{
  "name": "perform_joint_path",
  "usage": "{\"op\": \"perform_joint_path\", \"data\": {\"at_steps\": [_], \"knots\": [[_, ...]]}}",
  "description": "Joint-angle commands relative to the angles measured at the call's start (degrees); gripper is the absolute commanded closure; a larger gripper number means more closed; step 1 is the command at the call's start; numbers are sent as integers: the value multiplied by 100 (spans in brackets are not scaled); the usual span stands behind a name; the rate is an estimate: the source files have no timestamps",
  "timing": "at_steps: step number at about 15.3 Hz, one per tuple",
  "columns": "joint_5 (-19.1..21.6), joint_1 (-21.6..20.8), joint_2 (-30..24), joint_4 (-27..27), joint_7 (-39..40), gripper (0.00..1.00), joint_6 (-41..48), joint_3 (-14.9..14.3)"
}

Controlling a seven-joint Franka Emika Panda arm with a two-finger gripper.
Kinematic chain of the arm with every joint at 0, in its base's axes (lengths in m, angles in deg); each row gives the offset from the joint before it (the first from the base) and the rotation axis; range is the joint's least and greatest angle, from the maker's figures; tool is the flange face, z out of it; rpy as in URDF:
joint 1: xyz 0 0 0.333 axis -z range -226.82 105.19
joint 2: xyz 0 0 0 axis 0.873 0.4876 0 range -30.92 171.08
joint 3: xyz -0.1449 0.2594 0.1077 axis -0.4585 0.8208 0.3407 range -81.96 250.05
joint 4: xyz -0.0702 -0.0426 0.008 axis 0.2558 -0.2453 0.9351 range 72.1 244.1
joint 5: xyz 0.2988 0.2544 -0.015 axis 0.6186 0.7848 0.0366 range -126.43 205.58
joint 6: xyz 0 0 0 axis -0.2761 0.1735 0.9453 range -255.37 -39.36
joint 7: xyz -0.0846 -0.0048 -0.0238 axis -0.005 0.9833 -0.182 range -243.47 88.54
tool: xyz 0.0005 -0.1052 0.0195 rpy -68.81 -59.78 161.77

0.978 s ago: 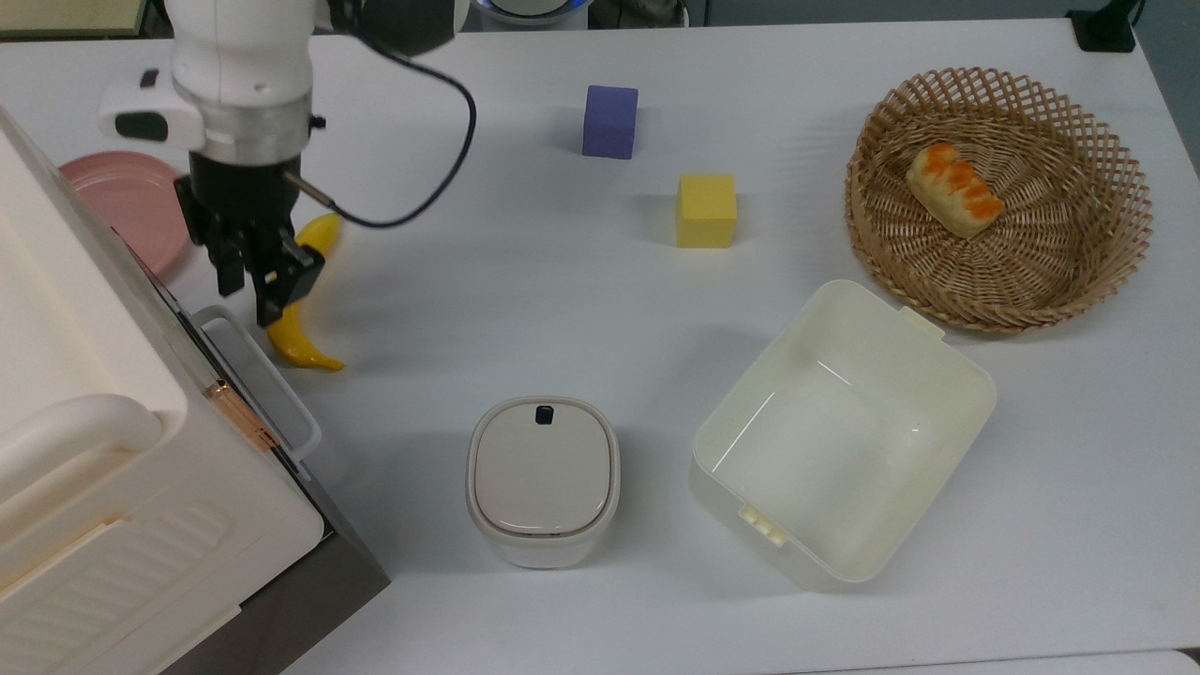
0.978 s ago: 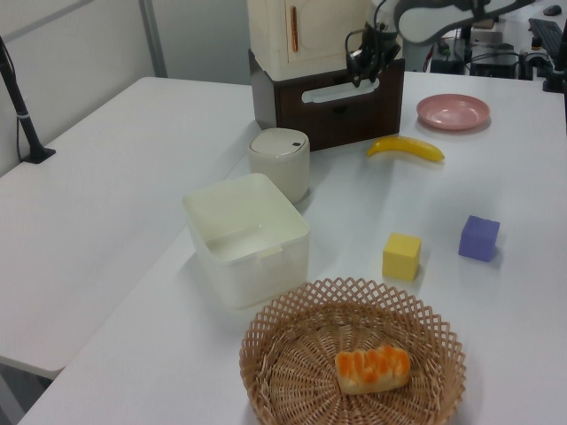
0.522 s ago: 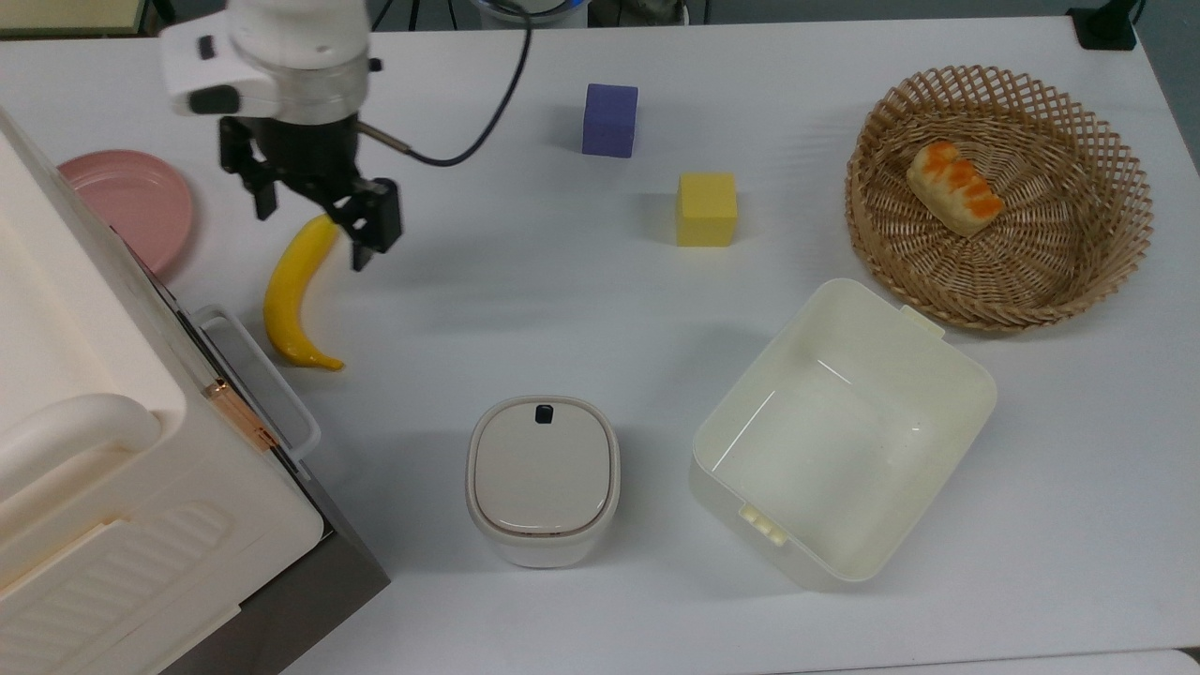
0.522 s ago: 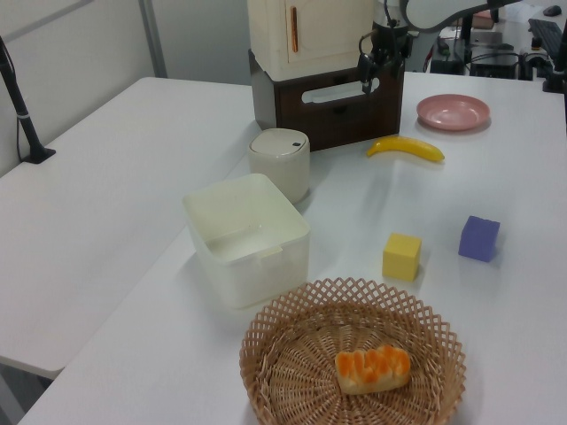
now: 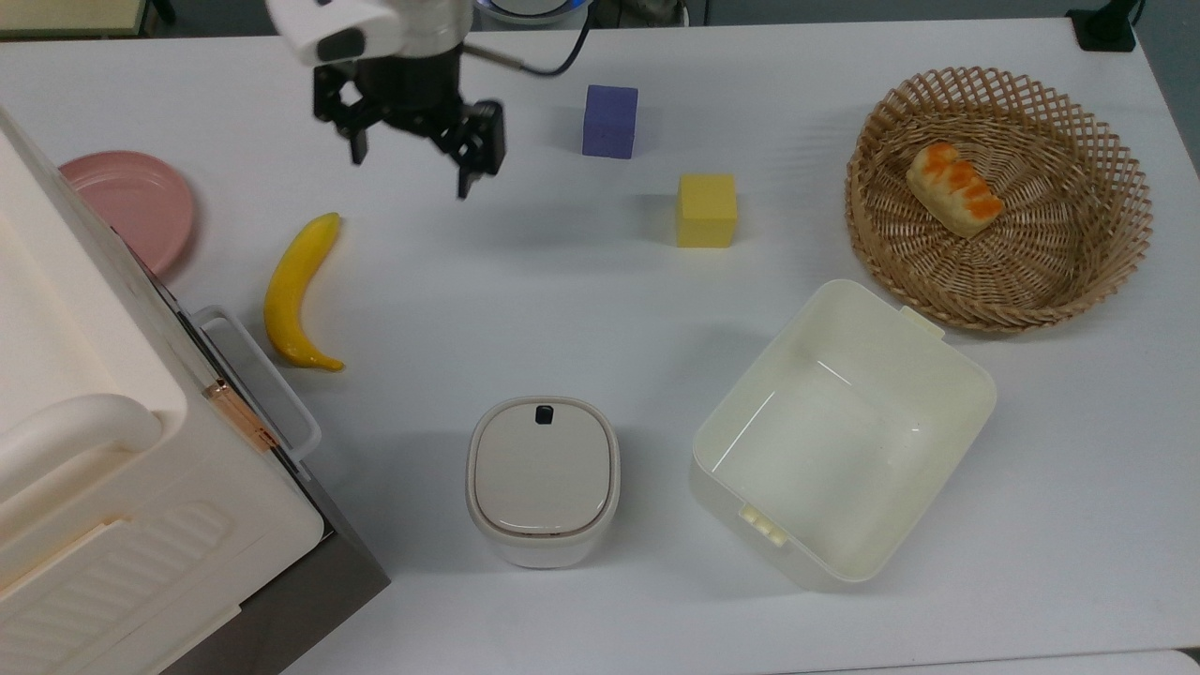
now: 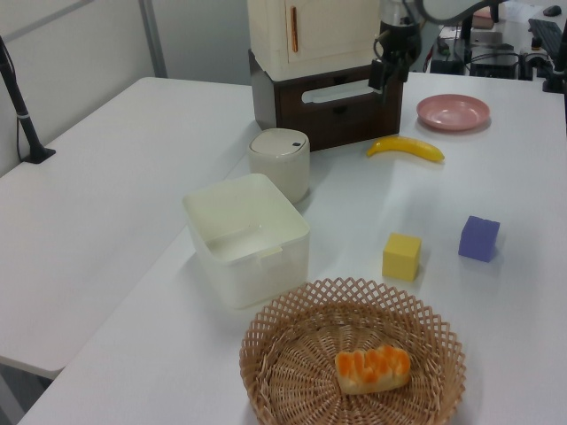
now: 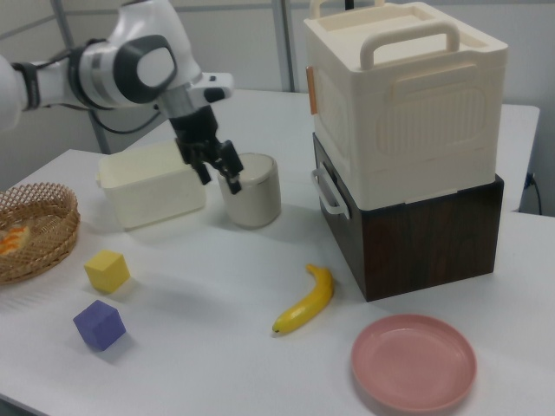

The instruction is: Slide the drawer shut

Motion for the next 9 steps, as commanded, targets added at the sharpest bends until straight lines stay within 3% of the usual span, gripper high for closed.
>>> {"op": "perform_joint_path", "data": {"at_steps": [1,6,9], "knots": [[436,-93,-464,322,546,0,450,51],[560,-189,-596,313,546,0,915,245],[831,-189,-675,261,555,0,1118,263]]}}
